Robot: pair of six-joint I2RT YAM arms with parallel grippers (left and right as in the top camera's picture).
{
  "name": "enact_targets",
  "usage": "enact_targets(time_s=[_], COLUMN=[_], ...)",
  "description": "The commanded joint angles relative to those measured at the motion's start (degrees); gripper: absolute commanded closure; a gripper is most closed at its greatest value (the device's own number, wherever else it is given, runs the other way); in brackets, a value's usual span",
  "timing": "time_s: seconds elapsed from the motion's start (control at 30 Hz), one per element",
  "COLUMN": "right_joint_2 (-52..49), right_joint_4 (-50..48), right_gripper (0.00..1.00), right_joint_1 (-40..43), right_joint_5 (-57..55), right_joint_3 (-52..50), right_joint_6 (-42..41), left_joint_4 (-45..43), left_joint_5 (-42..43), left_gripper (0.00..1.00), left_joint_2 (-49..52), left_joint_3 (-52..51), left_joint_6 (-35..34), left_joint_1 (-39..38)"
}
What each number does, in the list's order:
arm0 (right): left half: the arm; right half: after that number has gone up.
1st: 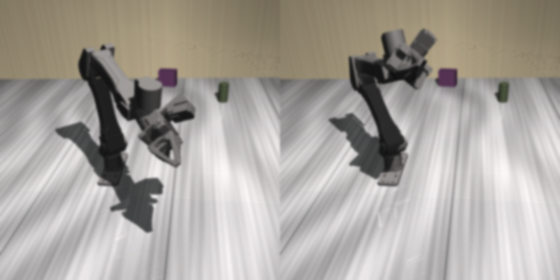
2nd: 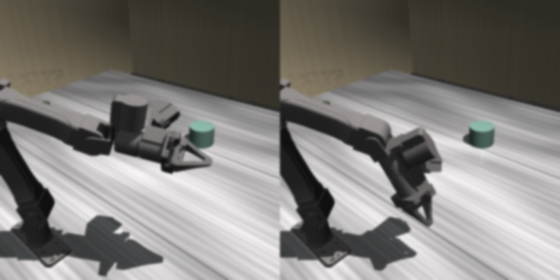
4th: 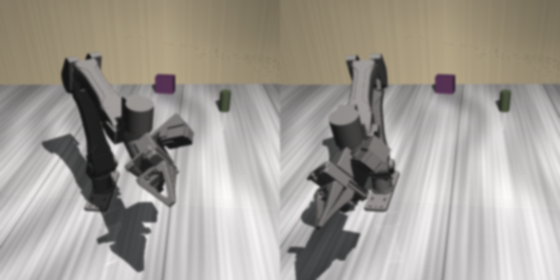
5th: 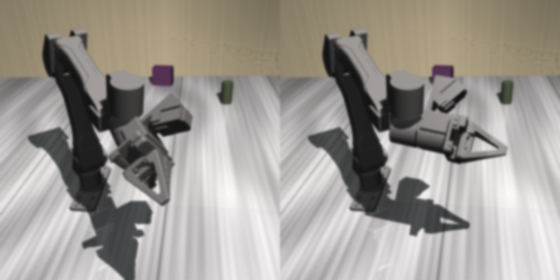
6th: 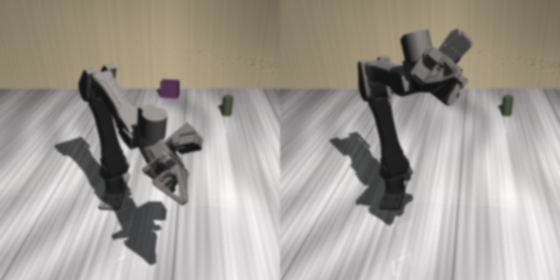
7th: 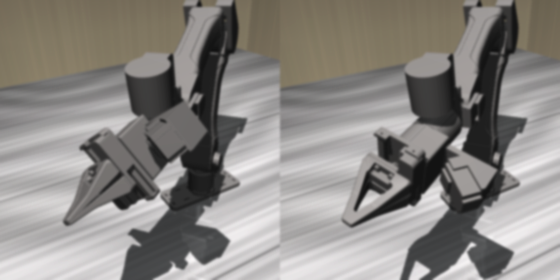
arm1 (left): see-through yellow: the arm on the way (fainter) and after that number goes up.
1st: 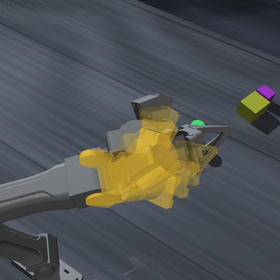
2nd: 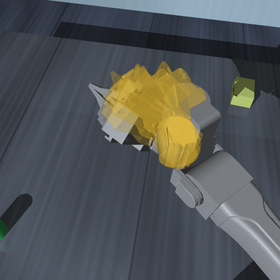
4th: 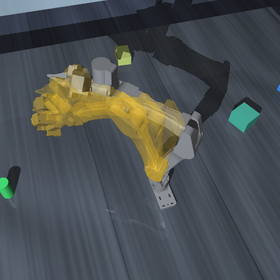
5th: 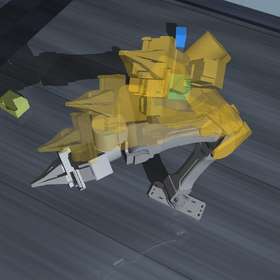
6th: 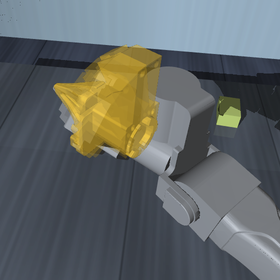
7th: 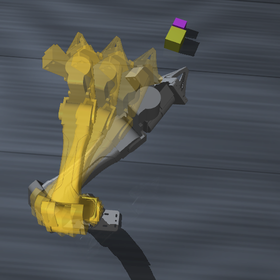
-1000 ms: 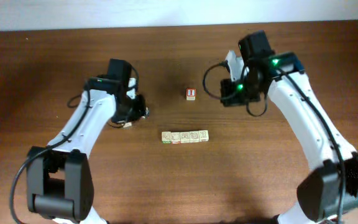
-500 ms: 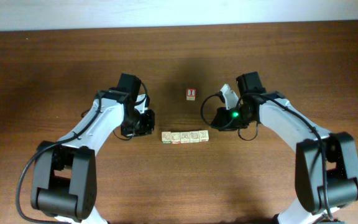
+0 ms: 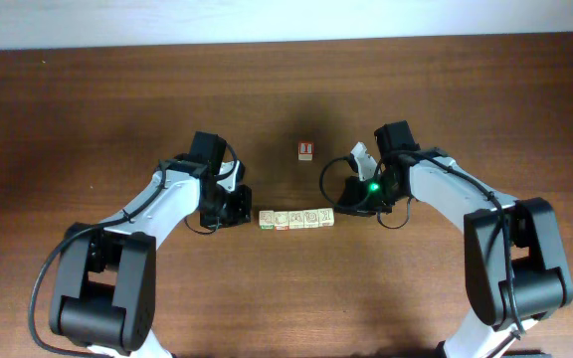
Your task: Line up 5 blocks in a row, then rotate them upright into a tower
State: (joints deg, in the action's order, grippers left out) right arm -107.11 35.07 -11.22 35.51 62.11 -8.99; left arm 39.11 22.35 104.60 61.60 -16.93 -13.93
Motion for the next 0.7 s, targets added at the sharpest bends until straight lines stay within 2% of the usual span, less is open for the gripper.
enact_targets(time_s=[0.0, 0.67], right_joint_2=[-0.1, -0.1], right_joint_4=[0.0, 2.3], right_gripper=[0.96, 0.96], right_joint_1=[0.4, 0.4], right_joint_5=[0.9, 1.3], right_joint_3=[-0.5, -0.9], right_joint_6=[-0.1, -1.7], left_joint_4=[-0.6, -1.7], left_joint_5=[1.1, 3.2], left_gripper=[1.0, 1.0], left_joint_2=[0.6, 0.6], left_joint_3=[-0.5, -0.5], left_joint_6=[-0.3, -0.3], left_joint_1=[-0.7, -2.1])
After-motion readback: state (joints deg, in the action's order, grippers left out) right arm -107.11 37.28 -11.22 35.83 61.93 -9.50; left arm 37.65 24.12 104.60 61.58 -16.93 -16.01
